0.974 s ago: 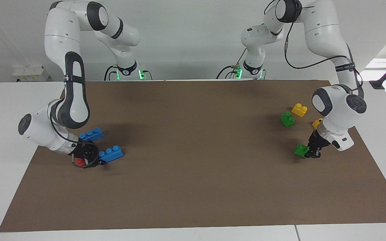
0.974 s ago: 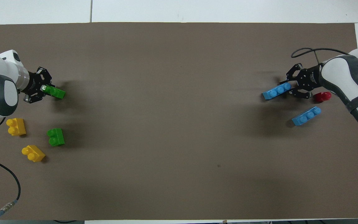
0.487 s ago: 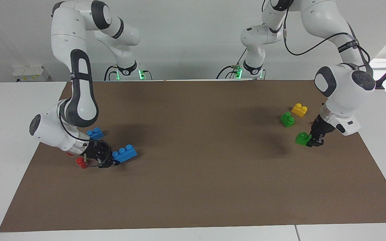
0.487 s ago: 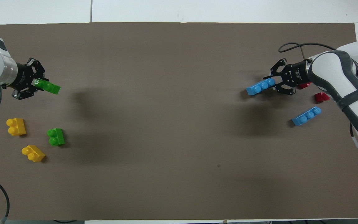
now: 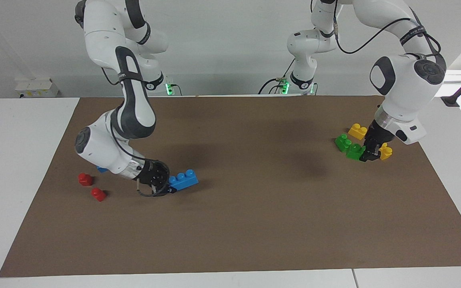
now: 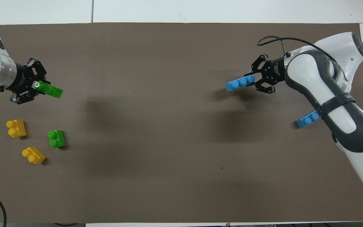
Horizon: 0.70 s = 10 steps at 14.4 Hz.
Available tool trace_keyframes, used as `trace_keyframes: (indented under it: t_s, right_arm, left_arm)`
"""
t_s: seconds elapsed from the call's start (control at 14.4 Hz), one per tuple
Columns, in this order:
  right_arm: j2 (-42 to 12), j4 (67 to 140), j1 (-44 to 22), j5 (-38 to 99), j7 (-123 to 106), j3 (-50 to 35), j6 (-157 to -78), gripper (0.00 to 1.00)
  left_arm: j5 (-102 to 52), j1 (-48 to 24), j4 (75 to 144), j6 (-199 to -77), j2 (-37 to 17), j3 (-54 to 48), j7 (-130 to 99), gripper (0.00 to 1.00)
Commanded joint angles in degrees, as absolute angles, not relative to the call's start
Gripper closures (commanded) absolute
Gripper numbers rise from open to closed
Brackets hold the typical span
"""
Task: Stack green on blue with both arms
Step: 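Lift the green brick with the left gripper while the right gripper carries the blue brick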
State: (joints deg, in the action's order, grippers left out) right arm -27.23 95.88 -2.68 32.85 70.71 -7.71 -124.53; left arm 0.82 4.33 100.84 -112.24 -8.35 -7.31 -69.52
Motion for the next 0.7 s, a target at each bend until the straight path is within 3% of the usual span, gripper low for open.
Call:
trace_keyframes:
  t_s: [0.0,0.28,0.63]
  right_arm:
    - [-26.5,97.7,-6.4,33.0,77.8,-7.4,-129.4,1.00]
    - [-26.4,100.1,-12.0,30.2,88.0,-7.1,-134.7,1.00]
    - [-25.0,104.7,-13.6,28.0,91.8,-7.3,-137.3,1.00]
  left_arm:
    - [1.1,1.2,100.5,-110.3,-7.1,-6.9,-79.3,1.00]
    - [1.1,-1.9,101.0,-109.2,-6.0,-7.1,-93.3,1.00]
    - [1.1,-6.6,102.1,-110.0,-5.7,-7.1,-103.2,1.00]
